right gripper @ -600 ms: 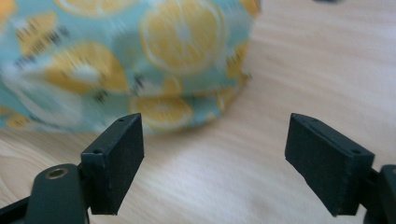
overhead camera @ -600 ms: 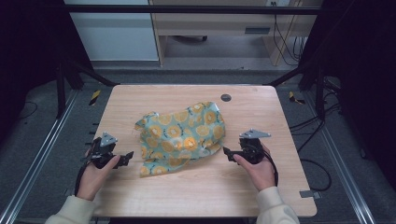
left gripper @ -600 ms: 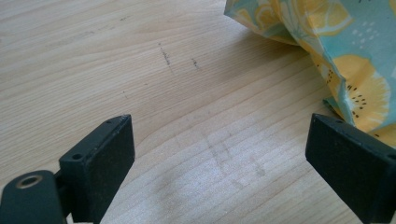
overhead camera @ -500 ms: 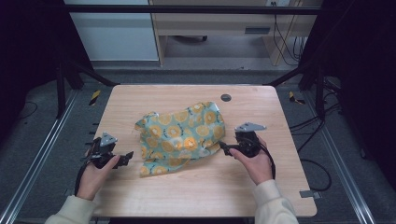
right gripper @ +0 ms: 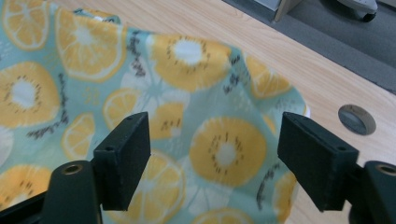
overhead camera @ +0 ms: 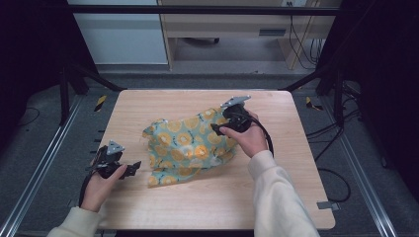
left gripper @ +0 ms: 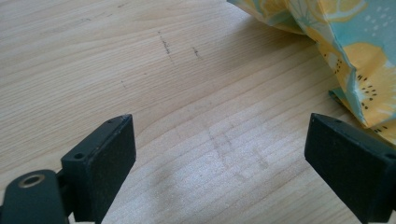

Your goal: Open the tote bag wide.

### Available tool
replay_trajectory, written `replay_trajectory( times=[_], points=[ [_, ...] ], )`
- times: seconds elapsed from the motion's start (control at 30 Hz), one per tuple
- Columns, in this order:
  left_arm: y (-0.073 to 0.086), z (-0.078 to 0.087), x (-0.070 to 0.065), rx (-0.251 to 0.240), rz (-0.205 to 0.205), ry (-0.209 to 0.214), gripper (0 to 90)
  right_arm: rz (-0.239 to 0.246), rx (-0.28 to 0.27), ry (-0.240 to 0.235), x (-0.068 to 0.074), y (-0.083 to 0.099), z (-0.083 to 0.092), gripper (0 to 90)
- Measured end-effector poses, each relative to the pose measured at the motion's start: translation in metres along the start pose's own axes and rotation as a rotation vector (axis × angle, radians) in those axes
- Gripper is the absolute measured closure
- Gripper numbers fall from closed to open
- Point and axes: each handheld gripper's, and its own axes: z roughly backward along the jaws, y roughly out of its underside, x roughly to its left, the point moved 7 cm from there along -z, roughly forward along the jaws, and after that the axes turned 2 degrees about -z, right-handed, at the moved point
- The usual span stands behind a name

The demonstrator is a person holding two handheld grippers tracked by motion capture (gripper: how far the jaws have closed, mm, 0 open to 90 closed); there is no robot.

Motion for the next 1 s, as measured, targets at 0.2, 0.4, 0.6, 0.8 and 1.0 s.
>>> replay_trajectory(
  times=[0.2, 0.4, 0.6, 0.8, 1.0],
  points=[
    [0.000, 0.000, -0.001, 0.004, -0.005, 0.004, 9.2, 0.003, 0.020, -0.019, -0.004, -0.009, -0.013, 21.3],
    [0.000, 0.000, -0.002, 0.005, -0.010, 0.009, 9.2, -0.002, 0.032, -0.076, -0.002, -0.014, -0.026, 20.5],
    [0.000, 0.000, -0.002, 0.002, -0.007, 0.008, 9.2, 0.067, 0.077, -0.096, 0.004, -0.011, -0.032, 50.6],
    [-0.001, 0.000, -0.002, 0.001, -0.009, 0.009, 9.2, 0.125, 0.068, -0.092, 0.011, -0.008, -0.027, 83.6],
    [-0.001, 0.001, -0.002, 0.003, -0.006, 0.013, 9.5, 0.123, 0.034, -0.084, 0.015, -0.008, -0.016, 90.0]
  ],
)
